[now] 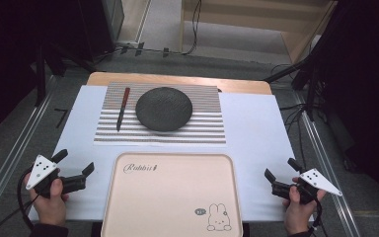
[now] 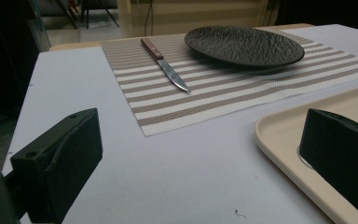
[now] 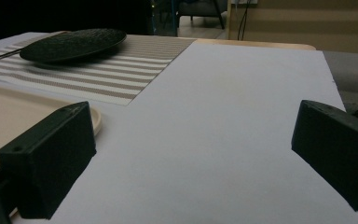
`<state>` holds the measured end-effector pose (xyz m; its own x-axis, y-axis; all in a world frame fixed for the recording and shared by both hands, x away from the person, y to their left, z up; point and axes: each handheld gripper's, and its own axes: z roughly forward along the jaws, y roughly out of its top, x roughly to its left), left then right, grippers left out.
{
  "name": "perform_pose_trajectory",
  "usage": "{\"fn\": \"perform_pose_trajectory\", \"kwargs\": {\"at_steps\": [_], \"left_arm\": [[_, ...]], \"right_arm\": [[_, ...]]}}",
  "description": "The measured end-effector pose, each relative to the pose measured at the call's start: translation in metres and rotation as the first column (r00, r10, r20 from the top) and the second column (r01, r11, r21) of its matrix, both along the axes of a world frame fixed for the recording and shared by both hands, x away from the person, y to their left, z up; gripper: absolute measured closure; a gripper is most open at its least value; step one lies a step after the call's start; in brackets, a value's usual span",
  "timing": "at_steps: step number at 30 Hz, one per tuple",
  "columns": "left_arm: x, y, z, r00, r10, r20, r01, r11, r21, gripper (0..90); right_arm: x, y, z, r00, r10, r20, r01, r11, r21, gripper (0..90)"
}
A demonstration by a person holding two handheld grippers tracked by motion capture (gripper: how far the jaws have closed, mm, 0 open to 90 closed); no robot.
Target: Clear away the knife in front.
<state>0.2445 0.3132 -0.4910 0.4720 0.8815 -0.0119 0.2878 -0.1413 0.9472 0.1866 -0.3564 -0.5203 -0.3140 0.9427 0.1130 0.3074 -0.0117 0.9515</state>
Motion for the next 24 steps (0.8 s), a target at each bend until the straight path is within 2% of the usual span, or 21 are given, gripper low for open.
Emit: {"fn": "perform_pose_trajectory", "kwargs": {"at_steps": [7,8,15,21,24], "left_arm": [[-0.001,0.001,0.001,1.0,-0.002,-0.004,0.002,0.9998,-0.017,0.0],[0.0,0.002,0.001,1.0,-0.001,-0.008,0.0,0.9994,-0.035,0.0],[0.003,-0.001,0.006,0.9999,0.004,-0.011,-0.004,1.0,-0.007,0.0],[0.003,-0.01,0.018,1.0,-0.006,-0.006,0.006,1.0,0.0,0.0],[0.006,-0.017,0.026,0.9997,-0.02,-0.016,0.02,0.9997,0.017,0.0]], "right_arm": [[0.001,0.0,0.0,1.0,-0.002,0.0,0.002,1.0,-0.001,0.0],[0.001,0.0,0.0,1.0,-0.002,0.0,0.002,1.0,-0.001,0.0],[0.001,0.001,0.0,1.0,-0.007,-0.004,0.007,1.0,-0.005,0.0],[0.001,0.001,0.0,0.9999,-0.011,-0.004,0.011,1.0,-0.005,0.0],[0.001,0.001,0.0,1.0,-0.009,-0.003,0.009,1.0,-0.003,0.0]]}}
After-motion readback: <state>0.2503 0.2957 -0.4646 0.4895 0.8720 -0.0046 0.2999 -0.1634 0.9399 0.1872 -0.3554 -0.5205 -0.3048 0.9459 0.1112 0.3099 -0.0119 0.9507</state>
